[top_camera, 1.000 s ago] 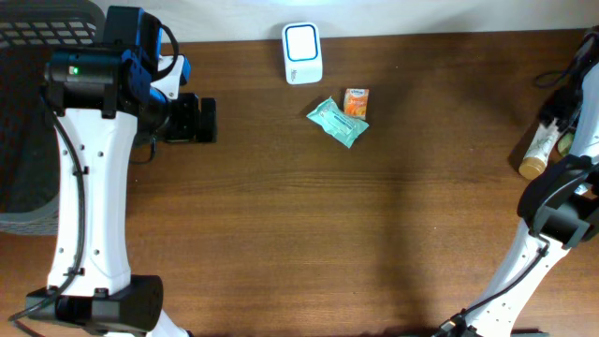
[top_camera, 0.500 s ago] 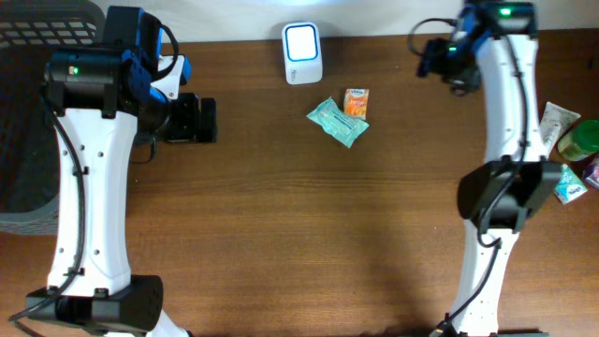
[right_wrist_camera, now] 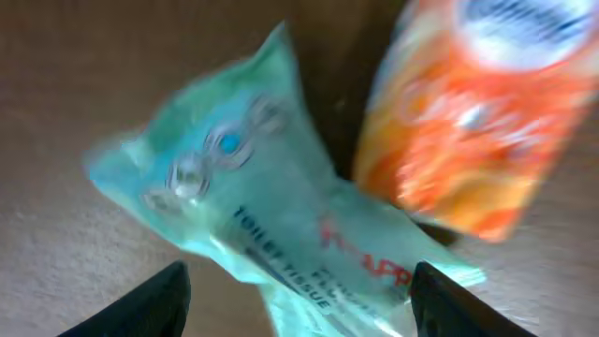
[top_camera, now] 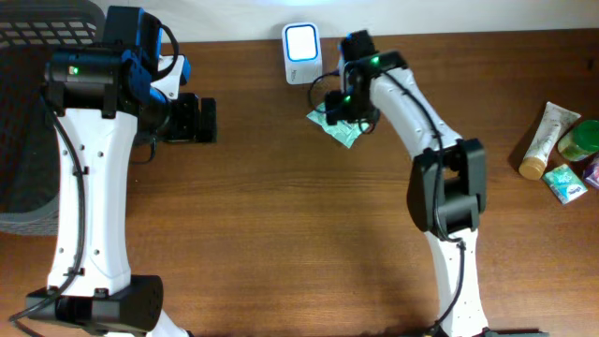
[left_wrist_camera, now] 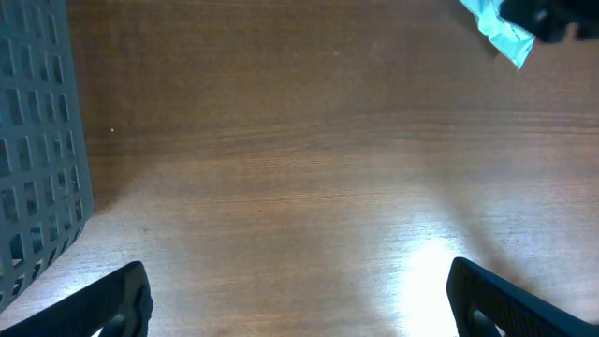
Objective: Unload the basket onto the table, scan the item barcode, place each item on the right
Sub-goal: 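Reach the right gripper to the orange Kleenex pack and grasp it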
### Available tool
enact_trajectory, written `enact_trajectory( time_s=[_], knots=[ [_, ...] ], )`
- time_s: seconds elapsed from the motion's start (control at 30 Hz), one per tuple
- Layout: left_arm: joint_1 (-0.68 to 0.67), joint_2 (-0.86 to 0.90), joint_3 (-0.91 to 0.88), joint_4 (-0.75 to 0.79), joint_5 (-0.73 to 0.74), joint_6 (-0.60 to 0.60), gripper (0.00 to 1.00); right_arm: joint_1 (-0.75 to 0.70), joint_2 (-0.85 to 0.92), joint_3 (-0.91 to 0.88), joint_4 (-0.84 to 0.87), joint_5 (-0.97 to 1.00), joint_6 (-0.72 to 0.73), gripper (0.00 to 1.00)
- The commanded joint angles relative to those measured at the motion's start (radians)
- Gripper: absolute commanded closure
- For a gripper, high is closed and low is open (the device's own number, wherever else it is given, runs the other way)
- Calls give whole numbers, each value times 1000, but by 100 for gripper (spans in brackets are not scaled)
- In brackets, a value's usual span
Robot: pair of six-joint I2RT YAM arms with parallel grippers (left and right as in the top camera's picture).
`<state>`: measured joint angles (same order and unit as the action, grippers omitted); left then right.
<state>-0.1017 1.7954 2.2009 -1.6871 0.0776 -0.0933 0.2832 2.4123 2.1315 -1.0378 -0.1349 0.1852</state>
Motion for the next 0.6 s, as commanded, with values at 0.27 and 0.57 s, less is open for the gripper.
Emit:
enact_trajectory(
  time_s=[0.27, 0.57],
  knots=[
    [0, -3, 1, -1, 0, 16, 1, 80, -23, 11, -21, -141, 1, 37],
    [0, -3, 1, -1, 1, 16, 1, -189, -30, 75, 10, -147, 66, 34]
  ],
)
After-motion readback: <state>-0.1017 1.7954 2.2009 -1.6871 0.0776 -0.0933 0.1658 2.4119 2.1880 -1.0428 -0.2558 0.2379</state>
